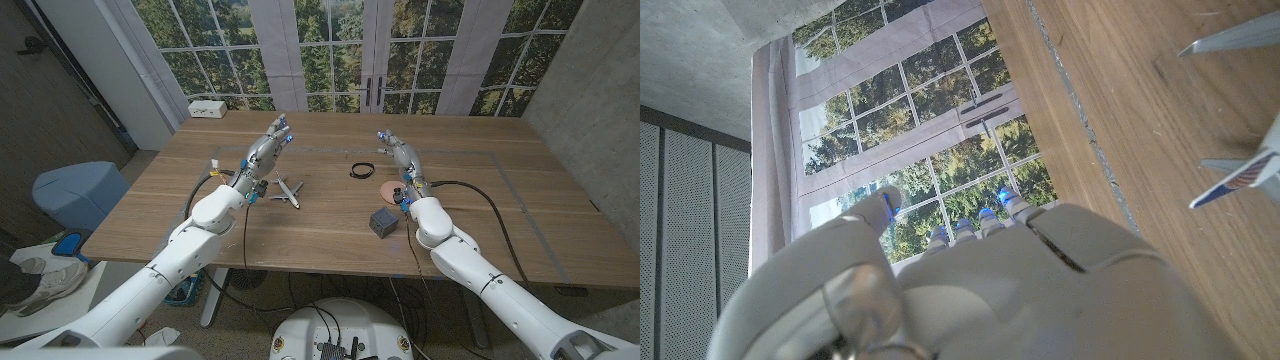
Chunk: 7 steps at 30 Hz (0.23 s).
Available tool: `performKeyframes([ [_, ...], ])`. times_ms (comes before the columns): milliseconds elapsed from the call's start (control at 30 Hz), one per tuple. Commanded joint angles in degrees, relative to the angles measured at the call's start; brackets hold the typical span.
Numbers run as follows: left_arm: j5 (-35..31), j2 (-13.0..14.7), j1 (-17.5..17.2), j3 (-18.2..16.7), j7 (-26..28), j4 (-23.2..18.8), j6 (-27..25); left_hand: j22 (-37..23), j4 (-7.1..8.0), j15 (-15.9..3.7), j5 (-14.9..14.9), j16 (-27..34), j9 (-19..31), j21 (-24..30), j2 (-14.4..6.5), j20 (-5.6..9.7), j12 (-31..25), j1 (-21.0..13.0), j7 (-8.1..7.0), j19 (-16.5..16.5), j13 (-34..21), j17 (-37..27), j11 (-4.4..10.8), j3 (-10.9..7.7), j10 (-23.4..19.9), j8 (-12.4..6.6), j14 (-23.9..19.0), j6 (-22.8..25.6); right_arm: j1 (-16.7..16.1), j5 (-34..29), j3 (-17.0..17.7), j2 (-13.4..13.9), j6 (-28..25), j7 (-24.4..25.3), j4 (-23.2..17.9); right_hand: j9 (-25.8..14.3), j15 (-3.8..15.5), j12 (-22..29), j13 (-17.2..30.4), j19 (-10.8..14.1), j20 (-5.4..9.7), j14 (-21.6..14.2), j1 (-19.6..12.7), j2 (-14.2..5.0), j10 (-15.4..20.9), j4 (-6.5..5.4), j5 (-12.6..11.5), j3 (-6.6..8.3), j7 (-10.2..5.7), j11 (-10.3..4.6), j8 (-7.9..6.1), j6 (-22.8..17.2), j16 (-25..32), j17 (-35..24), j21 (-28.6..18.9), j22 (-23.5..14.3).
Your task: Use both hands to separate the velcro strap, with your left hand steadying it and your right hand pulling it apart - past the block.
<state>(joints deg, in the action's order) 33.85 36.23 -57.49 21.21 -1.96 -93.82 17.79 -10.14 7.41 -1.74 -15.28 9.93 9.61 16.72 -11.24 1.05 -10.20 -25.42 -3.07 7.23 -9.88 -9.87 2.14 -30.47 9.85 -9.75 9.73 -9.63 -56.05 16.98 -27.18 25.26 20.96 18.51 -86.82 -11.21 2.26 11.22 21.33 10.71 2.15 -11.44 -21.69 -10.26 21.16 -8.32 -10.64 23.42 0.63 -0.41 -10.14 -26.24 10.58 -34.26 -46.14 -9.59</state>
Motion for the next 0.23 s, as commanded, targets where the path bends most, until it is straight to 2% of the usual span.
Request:
performKeyframes([
  [33,1.8,1.2,-0.8,-0.8,-0.3,-0.1,-2.0,-0.1,-0.18,-0.27,-0.4,0.3,0.2,-0.2,-0.1,0.07,-0.3,0.7,0.59,-0.3,-0.1,0.0,-0.35,-0.52,3.8,-0.29,5.5,-0.6,-1.6,9.7,3.9,-2.1,7.0,-5.2,3.8,0.0,4.51,-0.4,-0.4,-0.3,4.12,1.1,1.6,0.63,-0.7,-0.59,-0.3,-0.06,0.07,-0.14,0.03,0.9,-0.3,0.6,0.7,0.1],
  [233,2.4,1.2,-1.1,-0.8,-0.9,0.3,-1.8,-0.1,-0.17,-0.36,-0.4,0.3,0.2,-0.3,-0.1,0.13,-0.2,0.9,0.88,-0.4,-0.1,0.0,-0.46,-0.66,4.0,-0.29,5.6,-0.8,-2.8,11.4,5.1,-3.6,9.9,-5.4,4.6,0.1,4.24,-0.5,-0.9,-0.5,3.91,1.6,2.5,0.97,-1.1,-0.58,-0.3,-0.17,0.46,0.07,-0.03,1.5,-0.3,1.4,1.2,0.1],
])
